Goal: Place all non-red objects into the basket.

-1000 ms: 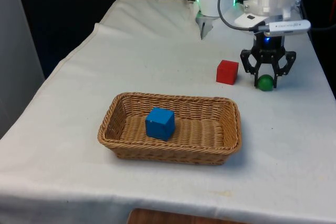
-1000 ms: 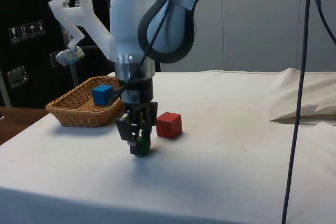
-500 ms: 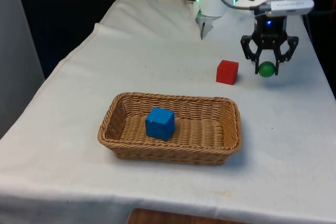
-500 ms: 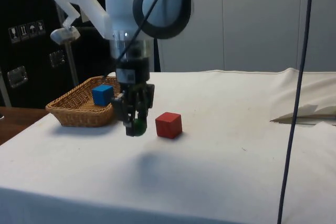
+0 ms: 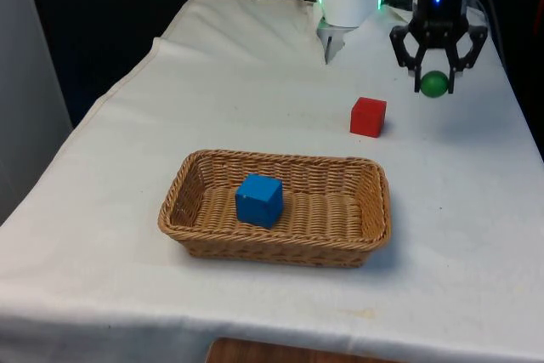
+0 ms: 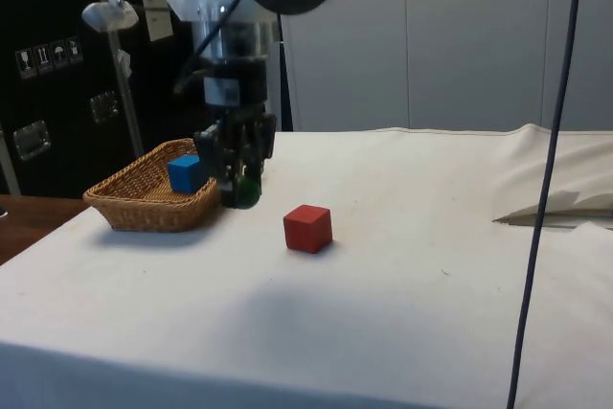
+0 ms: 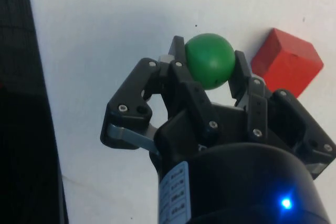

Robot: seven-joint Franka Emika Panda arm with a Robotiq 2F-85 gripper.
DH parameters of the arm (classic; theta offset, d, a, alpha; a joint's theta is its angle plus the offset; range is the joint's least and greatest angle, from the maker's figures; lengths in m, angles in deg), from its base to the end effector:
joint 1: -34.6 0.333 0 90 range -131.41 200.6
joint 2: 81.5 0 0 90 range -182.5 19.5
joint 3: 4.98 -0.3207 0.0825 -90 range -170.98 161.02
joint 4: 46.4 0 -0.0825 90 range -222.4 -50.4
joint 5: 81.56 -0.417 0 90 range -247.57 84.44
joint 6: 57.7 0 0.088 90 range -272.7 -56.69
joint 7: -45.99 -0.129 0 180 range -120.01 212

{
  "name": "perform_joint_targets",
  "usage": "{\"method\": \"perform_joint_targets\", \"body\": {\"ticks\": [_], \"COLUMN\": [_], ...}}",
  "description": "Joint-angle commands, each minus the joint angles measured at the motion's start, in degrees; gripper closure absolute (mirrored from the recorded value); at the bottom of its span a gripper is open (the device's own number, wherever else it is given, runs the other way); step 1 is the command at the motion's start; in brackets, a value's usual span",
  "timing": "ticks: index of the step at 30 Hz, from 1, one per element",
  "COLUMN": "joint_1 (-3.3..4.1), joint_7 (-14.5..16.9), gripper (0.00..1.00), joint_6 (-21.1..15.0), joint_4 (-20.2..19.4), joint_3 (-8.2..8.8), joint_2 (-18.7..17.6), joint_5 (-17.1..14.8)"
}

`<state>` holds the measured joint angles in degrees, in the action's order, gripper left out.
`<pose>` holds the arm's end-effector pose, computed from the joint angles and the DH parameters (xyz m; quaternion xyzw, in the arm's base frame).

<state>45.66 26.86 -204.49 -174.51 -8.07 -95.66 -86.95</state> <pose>0.5592 0.1412 0.2230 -0.9952 0.0827 -0.0280 0.0437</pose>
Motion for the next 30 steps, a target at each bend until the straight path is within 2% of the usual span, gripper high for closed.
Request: {"method": "perform_joint_targets", "body": {"ticks": [1, 6, 7, 10, 22, 29, 30], "joint_1": [-0.11, -0.57, -0.34, -0.69, -0.52, -1.03, -0.74], "joint_7": [0.2, 0.6, 0.1, 0.7, 0.1, 1.3, 0.7], "gripper": [0.58, 0.58, 0.58, 0.58, 0.58, 0.58, 0.58], "joint_6": [0.9, 2.5, 1.9, 2.9, 2.8, 3.8, 3.1], "joint_4": [0.2, 0.7, 0.5, 1.0, 2.1, 6.1, 5.2], "joint_3": [-0.06, -0.23, 0.00, -0.29, -0.11, 0.52, 0.63], "joint_2": [0.7, 2.2, 1.9, 2.5, 1.7, -0.8, -0.3], "joint_5": [-0.3, -0.8, -0.1, -1.0, -0.1, -0.6, -0.1]}}
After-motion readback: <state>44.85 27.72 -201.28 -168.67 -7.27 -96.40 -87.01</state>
